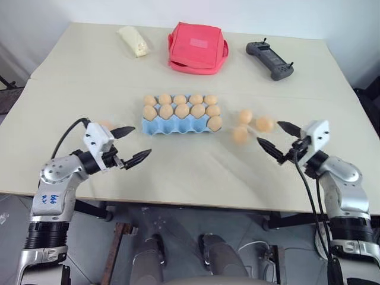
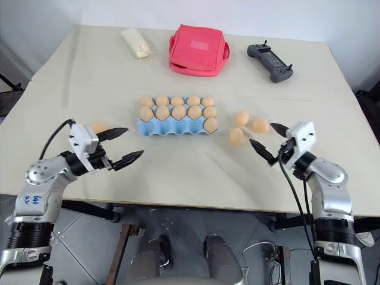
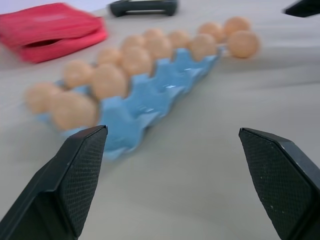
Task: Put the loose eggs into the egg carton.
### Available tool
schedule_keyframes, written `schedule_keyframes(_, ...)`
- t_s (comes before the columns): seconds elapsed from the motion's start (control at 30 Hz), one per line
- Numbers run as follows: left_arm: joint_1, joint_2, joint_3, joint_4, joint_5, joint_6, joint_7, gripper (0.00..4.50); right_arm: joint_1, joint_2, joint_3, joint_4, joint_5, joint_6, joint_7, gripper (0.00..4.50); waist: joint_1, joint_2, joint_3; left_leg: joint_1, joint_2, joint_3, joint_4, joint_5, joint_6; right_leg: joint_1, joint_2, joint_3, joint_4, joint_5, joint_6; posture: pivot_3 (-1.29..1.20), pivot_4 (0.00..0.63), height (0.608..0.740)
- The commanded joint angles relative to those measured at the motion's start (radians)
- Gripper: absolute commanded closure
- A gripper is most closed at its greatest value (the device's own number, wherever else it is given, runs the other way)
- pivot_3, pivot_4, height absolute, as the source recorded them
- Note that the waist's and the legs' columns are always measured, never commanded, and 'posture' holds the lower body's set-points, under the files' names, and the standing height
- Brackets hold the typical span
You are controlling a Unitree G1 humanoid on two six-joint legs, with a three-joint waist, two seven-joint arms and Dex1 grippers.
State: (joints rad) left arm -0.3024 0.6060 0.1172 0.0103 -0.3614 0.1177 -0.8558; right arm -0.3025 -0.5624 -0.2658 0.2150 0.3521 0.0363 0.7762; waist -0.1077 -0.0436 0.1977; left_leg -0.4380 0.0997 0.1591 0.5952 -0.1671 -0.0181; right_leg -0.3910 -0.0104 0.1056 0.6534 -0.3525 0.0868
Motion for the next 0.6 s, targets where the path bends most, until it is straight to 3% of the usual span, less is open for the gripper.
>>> schedule_keyframes(0.03,-0.025,-0.028,-0.057,-0.011,0.025,-0.038,-0.026,0.01,0.013,-0.004,-0.047,-0.015,0.001,0.001,-0.065,0.00,-0.005,0.000,0.000,0.000,0.000,0.000,0.001,0.000,0.000,0.000,0.000,0.000,0.000,0.000,0.000,0.00,0.150,0.740)
schedule_keyframes(0.27,-0.061,-0.040,-0.064,0.020,0.011,-0.021,-0.046,0.01,-0.148,-0.001,0.053,0.123,-0.060,0.057,-0.072,0.00,-0.038,0.000,0.000,0.002,0.000,0.001,0.001,0.002,0.002,0.000,0.001,0.003,0.003,0.002,0.003,0.00,0.150,0.740)
schedule_keyframes(0.6,-0.026,-0.037,-0.031,-0.012,-0.002,-0.017,-0.030,0.01,-0.576,0.060,0.157,0.690,-0.200,0.000,-0.111,0.00,-0.043,0.000,0.000,0.001,0.000,0.000,0.000,0.006,0.005,-0.001,0.001,0.001,0.003,0.001,0.003,0.00,0.150,0.740)
